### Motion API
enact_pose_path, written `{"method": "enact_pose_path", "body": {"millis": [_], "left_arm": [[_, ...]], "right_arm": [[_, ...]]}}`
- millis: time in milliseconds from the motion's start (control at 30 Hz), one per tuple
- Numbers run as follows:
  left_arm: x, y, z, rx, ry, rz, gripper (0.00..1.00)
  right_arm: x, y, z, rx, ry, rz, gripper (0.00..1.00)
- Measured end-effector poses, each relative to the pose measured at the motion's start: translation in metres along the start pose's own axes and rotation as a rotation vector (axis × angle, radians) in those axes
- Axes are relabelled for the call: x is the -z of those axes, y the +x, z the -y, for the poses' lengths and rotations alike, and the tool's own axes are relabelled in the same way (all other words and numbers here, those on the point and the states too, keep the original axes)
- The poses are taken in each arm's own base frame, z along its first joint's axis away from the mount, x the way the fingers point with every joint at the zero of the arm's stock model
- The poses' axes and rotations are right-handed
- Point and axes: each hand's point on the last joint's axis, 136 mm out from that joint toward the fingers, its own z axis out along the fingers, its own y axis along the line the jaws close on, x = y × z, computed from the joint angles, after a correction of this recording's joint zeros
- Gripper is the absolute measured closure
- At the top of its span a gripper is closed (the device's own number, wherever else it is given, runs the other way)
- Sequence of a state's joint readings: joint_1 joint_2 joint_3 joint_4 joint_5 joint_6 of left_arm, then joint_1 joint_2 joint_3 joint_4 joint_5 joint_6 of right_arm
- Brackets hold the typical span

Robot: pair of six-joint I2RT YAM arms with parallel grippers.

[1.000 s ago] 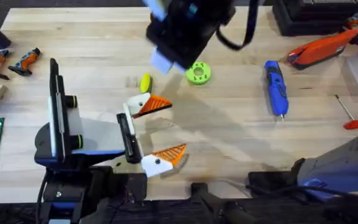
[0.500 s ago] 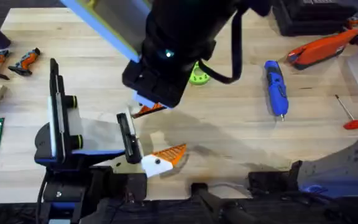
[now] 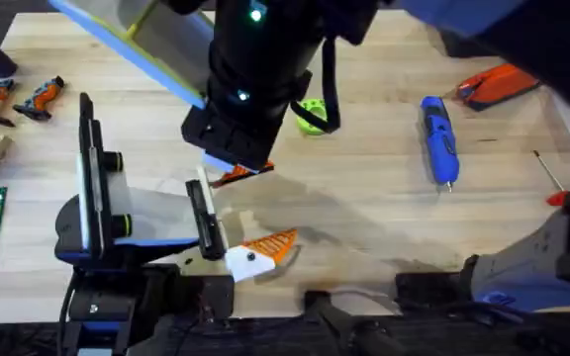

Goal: Pick up the gripper from the table and insert it into the empty holder that is missing its gripper. Then pick up a screw, insert it into the mounting hole, and use the screwdriver to tighten it. Finally, clean up the table by picking up the vegetable and placing it into the bucket.

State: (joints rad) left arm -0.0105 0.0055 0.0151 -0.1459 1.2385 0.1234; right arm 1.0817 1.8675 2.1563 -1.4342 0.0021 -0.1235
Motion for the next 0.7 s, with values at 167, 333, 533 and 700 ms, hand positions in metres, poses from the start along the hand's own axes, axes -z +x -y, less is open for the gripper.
{"method": "enact_pose_path", "body": {"millis": [167, 333, 533, 700], "left_arm": [[0.000, 0.000, 0.000, 0.000, 0.000, 0.000, 0.014], [0.000, 0.000, 0.000, -0.001, 0.000, 0.000, 0.015], [0.000, 0.000, 0.000, 0.000, 0.000, 0.000, 0.015], [0.000, 0.000, 0.000, 0.000, 0.000, 0.000, 0.015]], "right_arm": [[-0.001, 0.000, 0.000, 0.006, -0.001, -0.002, 0.995], [-0.009, 0.000, 0.000, 0.006, -0.003, -0.020, 0.995], [-0.023, -0.001, 0.000, 0.009, -0.007, -0.053, 0.995], [-0.026, -0.005, -0.003, 0.018, -0.009, -0.044, 0.995]]}}
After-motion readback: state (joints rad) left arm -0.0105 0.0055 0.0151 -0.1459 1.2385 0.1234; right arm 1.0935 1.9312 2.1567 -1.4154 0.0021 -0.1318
